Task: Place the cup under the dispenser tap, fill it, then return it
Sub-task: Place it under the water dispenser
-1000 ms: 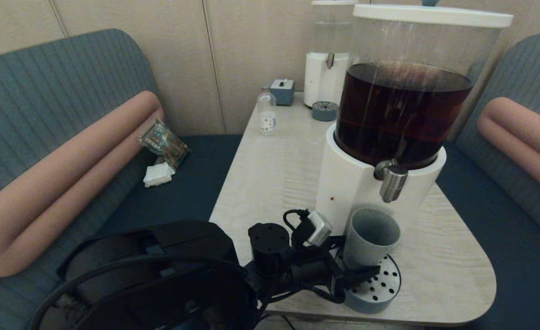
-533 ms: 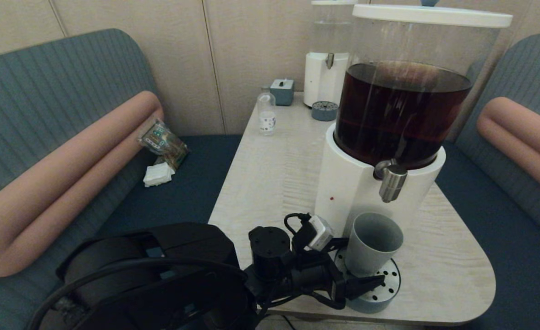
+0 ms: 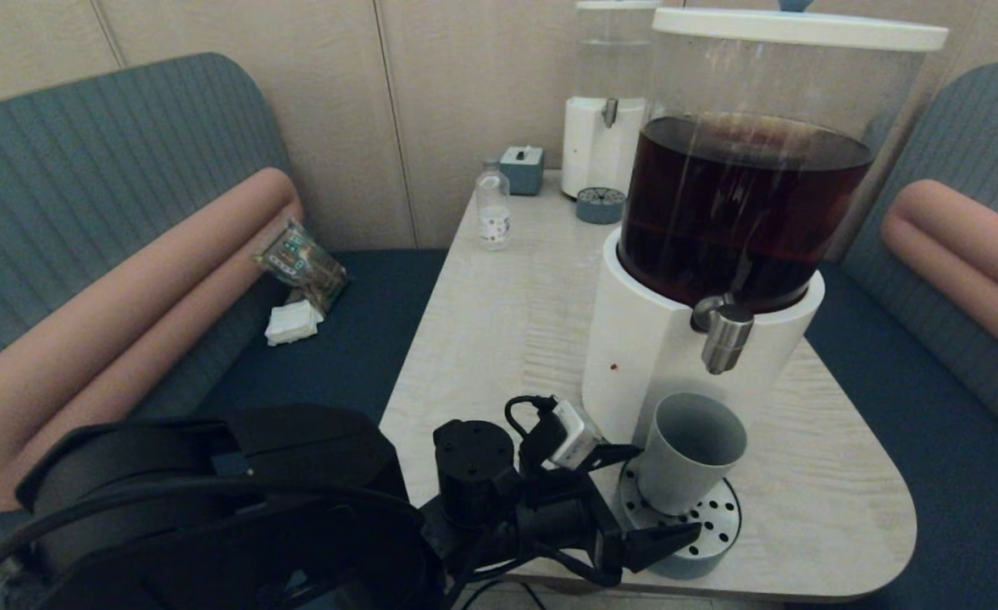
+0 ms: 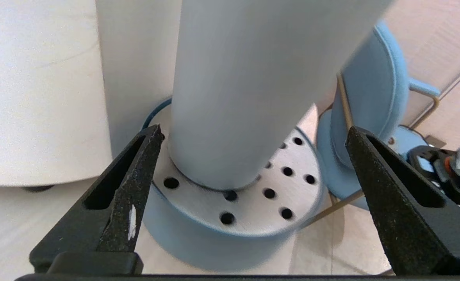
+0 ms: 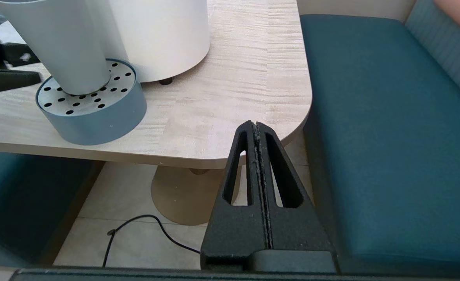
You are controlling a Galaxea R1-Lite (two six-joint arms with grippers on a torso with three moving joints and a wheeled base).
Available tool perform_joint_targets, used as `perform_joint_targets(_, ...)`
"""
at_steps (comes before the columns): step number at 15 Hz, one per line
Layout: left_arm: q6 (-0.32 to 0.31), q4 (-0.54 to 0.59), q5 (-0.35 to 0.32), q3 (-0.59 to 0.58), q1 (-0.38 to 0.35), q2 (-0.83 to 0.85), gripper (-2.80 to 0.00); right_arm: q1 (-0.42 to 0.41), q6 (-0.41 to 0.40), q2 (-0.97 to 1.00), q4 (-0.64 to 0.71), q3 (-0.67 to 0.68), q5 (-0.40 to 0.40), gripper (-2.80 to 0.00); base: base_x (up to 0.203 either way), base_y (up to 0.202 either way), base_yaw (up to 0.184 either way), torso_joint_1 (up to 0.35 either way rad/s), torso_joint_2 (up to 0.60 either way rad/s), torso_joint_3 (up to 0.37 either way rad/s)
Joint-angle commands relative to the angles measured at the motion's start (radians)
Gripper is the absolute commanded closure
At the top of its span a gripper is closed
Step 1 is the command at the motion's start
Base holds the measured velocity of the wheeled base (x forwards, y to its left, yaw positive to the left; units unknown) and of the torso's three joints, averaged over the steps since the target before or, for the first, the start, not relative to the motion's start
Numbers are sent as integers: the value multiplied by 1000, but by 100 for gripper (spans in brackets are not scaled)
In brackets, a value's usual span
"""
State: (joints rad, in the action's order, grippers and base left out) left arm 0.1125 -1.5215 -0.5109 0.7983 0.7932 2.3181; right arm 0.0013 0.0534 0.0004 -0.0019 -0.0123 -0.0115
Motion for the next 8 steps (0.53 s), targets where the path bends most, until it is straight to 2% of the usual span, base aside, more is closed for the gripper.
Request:
perform_joint_targets(1,1,-9,-2,-33,-4,-45,-280,0,0,-2,-1,0,1,0,0,0,0,0,0,0)
perform_joint_targets(5,0,-9,-1,-113,-36,-107,-280,0,0,-2,0,0,-1,0,0,0,0,0,0,0)
perform_joint_targets(8,2,-9,-1,-202,-85,-288,-280,0,0,0,0,0,-1,0,0,0,0,0,0,0)
